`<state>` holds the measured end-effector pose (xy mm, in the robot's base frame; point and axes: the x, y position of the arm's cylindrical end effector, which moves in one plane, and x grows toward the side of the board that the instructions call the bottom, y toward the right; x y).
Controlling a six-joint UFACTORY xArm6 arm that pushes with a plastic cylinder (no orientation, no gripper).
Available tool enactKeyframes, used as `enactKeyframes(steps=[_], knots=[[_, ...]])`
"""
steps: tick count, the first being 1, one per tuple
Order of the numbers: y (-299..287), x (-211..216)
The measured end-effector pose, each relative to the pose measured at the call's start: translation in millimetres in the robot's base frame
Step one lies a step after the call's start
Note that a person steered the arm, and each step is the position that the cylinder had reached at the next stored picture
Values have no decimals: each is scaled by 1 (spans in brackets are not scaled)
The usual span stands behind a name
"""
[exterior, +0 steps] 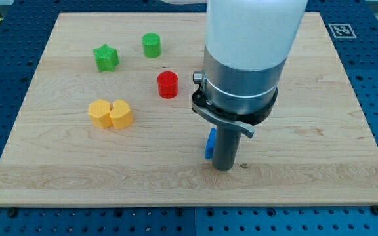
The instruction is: Separate the yellow blocks
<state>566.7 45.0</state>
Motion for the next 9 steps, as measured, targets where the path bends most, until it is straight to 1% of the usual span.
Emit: enactKeyframes(steps=[1, 2, 3, 5, 6, 8, 9], knots=[[-1, -1], [-19, 10], [-76, 14], [-196, -6], [-205, -15], [-205, -66], [-205, -84]])
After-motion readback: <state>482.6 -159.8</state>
